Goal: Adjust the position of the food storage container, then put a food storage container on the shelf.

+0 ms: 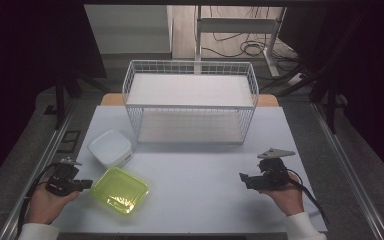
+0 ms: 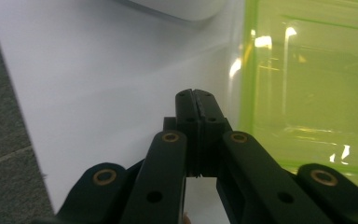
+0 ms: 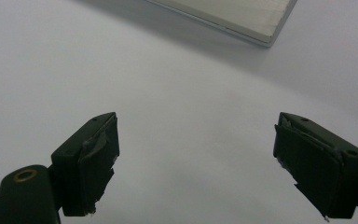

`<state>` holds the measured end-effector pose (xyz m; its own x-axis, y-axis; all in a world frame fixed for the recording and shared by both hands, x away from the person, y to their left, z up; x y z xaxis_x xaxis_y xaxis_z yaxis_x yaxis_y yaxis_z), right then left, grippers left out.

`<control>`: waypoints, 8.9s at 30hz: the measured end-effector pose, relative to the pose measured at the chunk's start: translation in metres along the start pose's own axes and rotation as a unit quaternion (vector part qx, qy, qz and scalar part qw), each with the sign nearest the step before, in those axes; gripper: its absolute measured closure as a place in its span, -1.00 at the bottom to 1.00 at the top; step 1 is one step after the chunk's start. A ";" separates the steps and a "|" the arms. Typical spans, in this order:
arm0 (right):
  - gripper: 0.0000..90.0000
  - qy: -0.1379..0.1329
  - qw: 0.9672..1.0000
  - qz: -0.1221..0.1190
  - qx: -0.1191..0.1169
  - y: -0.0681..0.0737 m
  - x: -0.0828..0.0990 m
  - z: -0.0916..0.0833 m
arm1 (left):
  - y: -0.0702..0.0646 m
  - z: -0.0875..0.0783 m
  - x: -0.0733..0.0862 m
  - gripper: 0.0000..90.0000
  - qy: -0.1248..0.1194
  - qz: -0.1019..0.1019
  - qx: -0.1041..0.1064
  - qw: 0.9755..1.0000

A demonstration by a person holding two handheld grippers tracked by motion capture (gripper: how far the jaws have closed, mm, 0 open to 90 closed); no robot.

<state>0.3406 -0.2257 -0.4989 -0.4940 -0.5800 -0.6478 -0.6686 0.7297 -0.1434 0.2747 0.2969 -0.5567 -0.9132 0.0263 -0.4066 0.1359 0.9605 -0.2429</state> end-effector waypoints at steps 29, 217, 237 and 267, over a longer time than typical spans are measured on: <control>-0.69 0.017 1.000 -0.003 0.004 0.003 0.003 0.006 | -0.098 0.027 -0.005 1.00 0.037 0.049 0.041 0.997; -0.51 -0.034 0.981 0.084 -0.174 0.104 -0.071 0.054 | -0.130 0.053 -0.060 -0.04 -0.005 -0.065 0.195 0.979; 0.27 -0.016 0.950 0.197 -0.240 0.110 -0.057 0.101 | -0.130 0.067 -0.061 0.28 0.035 -0.095 0.261 0.960; 0.73 -0.059 0.955 0.192 -0.219 0.097 -0.064 0.073 | -0.151 0.048 -0.061 0.73 -0.024 -0.078 0.263 0.961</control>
<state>0.3479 -0.0909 -0.5261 -0.7009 -0.2373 -0.6726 -0.6320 0.6436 0.4316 0.3287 0.1371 -0.5373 -0.9212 -0.1312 -0.3662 0.1860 0.6782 -0.7109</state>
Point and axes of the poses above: each handheld gripper's, and its own axes: z roughly forward along the jaws, x roughly out of its underside, y roughly to its left, the point moved 7 cm from there along z, roughly forward along the jaws, and after that the axes turned 12 degrees about -z, right-handed, at the moved point
